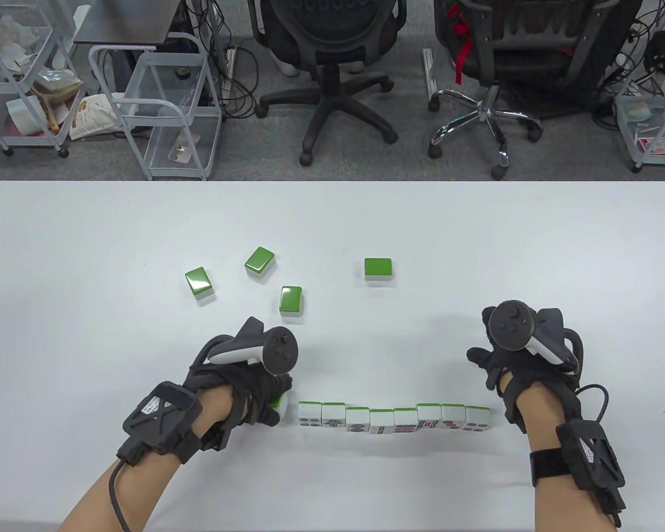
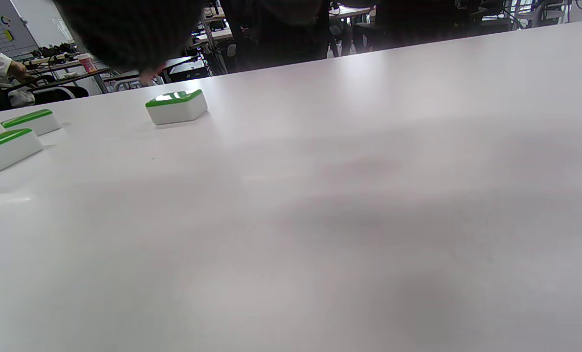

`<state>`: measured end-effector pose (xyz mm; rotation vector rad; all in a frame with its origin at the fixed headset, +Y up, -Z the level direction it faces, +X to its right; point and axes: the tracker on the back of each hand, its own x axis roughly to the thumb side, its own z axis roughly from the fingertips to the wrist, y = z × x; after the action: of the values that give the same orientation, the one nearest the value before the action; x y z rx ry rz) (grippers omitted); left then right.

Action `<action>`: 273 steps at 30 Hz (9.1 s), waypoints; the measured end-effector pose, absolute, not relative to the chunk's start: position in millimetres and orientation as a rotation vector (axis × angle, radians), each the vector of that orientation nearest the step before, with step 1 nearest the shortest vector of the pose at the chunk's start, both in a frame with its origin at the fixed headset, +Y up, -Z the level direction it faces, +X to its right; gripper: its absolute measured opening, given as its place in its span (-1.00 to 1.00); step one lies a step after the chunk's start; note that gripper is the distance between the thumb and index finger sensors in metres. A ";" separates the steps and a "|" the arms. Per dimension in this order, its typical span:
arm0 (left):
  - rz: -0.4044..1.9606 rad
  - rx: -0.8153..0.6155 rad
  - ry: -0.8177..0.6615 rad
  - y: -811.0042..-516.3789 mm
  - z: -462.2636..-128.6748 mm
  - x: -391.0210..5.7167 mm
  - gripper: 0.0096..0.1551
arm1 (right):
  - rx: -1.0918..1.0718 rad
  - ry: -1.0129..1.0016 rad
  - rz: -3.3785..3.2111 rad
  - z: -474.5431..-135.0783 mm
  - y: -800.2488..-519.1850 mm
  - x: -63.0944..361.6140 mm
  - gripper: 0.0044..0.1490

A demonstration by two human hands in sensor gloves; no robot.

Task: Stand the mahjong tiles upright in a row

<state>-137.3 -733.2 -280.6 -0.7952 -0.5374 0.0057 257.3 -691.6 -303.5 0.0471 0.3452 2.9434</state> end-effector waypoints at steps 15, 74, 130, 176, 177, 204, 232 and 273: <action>0.206 -0.700 -0.484 -736.7 -291.8 -149.1 -0.25 | 0.050 0.405 2.942 -303.1 -691.9 258.2 0.09; 0.087 -0.931 -0.452 -735.2 -307.7 -191.3 -0.03 | 0.063 0.430 2.893 -297.7 -684.9 262.9 0.08; -0.271 -0.349 -0.072 -760.7 -484.2 -180.3 -0.04 | 0.042 0.530 2.860 -300.1 -689.4 270.6 0.11; 0.158 -0.813 -0.453 -743.5 -286.1 -218.2 -0.09 | 0.070 0.604 2.783 -294.8 -695.3 264.3 0.10; 0.169 -0.802 -0.448 -744.2 -286.6 -218.7 -0.10 | 0.069 0.606 2.783 -294.8 -695.3 264.4 0.10; -0.263 -0.397 -0.251 -715.1 -405.4 -126.7 0.08 | 0.072 0.570 2.791 -293.7 -691.5 264.0 0.10; -0.214 -0.605 -0.357 -717.1 -379.8 -156.3 -0.06 | 0.089 0.555 2.789 -295.8 -692.5 266.0 0.10; 0.088 -0.825 -0.397 -741.2 -283.2 -250.2 -0.20 | 0.103 0.586 2.774 -293.3 -697.4 261.8 0.10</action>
<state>-250.2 -741.2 -283.2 -0.8254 -0.3972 0.0876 261.8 -697.4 -293.3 0.1026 0.5863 2.7740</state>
